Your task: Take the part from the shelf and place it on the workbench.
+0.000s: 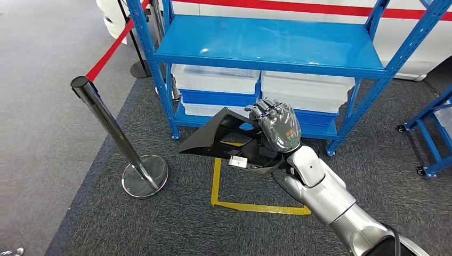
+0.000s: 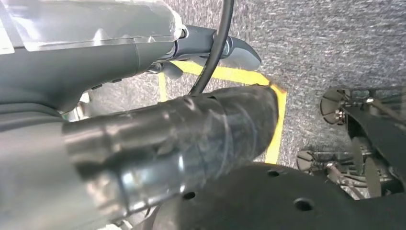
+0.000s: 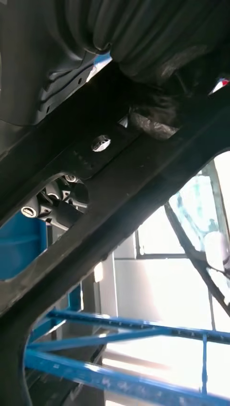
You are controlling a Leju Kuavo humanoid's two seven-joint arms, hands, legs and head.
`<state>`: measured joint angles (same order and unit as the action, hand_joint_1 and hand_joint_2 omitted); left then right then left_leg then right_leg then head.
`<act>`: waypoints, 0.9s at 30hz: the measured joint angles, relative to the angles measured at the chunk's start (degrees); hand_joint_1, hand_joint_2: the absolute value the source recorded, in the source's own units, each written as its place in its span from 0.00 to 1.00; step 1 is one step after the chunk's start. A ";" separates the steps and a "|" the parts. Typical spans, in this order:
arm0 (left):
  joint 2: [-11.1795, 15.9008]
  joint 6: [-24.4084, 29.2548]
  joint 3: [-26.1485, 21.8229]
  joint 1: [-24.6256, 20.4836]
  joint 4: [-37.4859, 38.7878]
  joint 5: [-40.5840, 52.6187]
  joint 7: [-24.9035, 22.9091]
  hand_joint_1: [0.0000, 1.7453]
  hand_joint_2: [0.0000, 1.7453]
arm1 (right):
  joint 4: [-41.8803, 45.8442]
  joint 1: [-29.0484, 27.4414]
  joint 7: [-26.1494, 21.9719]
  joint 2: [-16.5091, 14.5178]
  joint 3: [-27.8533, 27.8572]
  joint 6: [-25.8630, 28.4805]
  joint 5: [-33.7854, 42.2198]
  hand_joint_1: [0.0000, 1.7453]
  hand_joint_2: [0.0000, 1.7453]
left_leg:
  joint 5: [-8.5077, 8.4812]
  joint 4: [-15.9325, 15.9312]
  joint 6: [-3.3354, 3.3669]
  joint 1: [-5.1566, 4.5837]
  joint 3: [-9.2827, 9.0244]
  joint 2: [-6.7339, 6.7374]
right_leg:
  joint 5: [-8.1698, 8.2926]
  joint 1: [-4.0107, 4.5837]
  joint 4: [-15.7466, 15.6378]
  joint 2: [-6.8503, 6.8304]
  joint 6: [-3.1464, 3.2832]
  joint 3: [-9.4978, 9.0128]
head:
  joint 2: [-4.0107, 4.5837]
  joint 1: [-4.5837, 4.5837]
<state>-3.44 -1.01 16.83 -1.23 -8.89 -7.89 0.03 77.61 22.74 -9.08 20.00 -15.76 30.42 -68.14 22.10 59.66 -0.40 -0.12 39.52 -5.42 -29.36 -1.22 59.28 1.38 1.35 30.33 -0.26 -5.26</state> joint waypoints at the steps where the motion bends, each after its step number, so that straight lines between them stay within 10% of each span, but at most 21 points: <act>1: 0.06 -0.01 0.00 -0.04 0.02 0.00 0.00 0.00 0.00 | 0.01 0.06 0.02 -0.03 -0.03 0.00 -0.02 1.00 1.00 | 2.33 2.03 -0.26 0.02 0.80 1.56 | 0.65 -0.13 -0.15 -0.80 0.46 0.69 | 0.00 0.01; 4: 0.03 -0.02 0.02 -0.17 0.02 0.00 0.02 0.00 0.00 | 0.02 0.07 0.08 -0.03 -0.04 0.00 -0.04 1.00 1.00 | 9.81 12.56 -1.18 0.55 3.15 4.95 | 2.33 0.27 -0.08 -3.08 0.89 2.89 | 0.00 0.01; 6: 0.03 -0.02 0.02 -0.17 0.02 0.00 0.05 0.00 0.00 | -0.01 0.08 0.10 -0.03 -0.04 0.00 -0.06 1.00 1.00 | 9.00 15.92 -1.55 0.89 2.34 5.18 | 3.27 0.41 0.16 -4.71 0.76 4.37 | 0.00 0.02; 8: 0.03 -0.01 0.02 -0.22 0.01 0.01 0.04 0.00 0.00 | -0.02 0.19 0.12 -0.04 -0.08 0.00 -0.19 1.00 1.00 | 5.92 11.83 -1.35 0.87 -2.18 6.00 | 4.08 0.54 0.46 -6.18 0.54 5.63 | -0.01 0.03; 11: 0.23 0.00 0.02 -0.40 -0.02 0.02 -0.01 0.00 0.00 | -0.02 0.50 0.23 -0.05 -0.15 0.00 -0.55 1.00 1.00 | 6.92 -0.51 0.03 -0.06 -10.92 9.34 | 5.18 0.64 0.54 -8.21 -0.22 6.24 | -0.01 0.02; 14: 0.29 -0.04 0.02 -0.34 -0.03 0.01 -0.09 0.00 0.00 | -0.09 0.85 0.35 -0.07 -0.61 0.00 -0.79 1.00 1.00 | 6.44 -4.07 1.41 -0.54 -11.71 8.67 | 6.26 0.34 -0.10 -9.60 -1.32 6.16 | -0.01 0.01; 18: 0.09 -0.21 0.02 -0.71 -0.03 0.02 -0.25 0.00 0.00 | -0.44 1.14 0.57 0.04 -1.03 -0.02 -0.82 1.00 1.00 | 3.27 -4.91 2.97 -0.05 -9.42 6.42 | -1.80 0.12 7.42 -2.64 -2.06 8.48 | 0.01 -0.01; 21: 0.07 -0.27 0.02 -0.63 -0.03 0.02 -0.32 0.00 0.00 | -0.88 1.21 0.66 0.12 -1.40 -0.04 -0.82 1.00 1.00 | 1.70 -3.81 2.84 -0.04 -6.36 4.28 | -4.52 0.01 15.29 -1.50 -2.31 9.35 | 0.00 0.00; 24: 0.00 -0.37 0.02 -0.60 -0.03 0.02 -0.32 0.00 0.00 | -1.05 1.50 0.66 0.11 -1.83 -0.04 -0.82 1.00 1.00 | 0.70 -1.79 2.05 0.45 -3.23 2.05 | -1.01 -0.54 8.58 -0.12 -2.79 3.49 | 0.00 0.00; 27: 0.04 -0.37 0.02 -0.65 -0.03 0.02 -0.31 0.00 0.00 | -1.19 1.74 0.74 0.09 -1.98 -0.05 -0.85 1.00 1.00 | 0.06 -0.10 1.19 0.46 -1.10 0.46 | -2.12 -0.90 2.36 3.32 -2.99 -0.26 | 0.00 -0.01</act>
<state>-3.39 -1.38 16.85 -1.89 -8.92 -7.87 -0.27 76.42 24.47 -8.34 20.10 -17.74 30.38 -68.99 22.16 59.56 0.79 0.34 38.42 -4.96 -31.48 -2.12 61.63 4.71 -1.64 30.07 -0.26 -5.27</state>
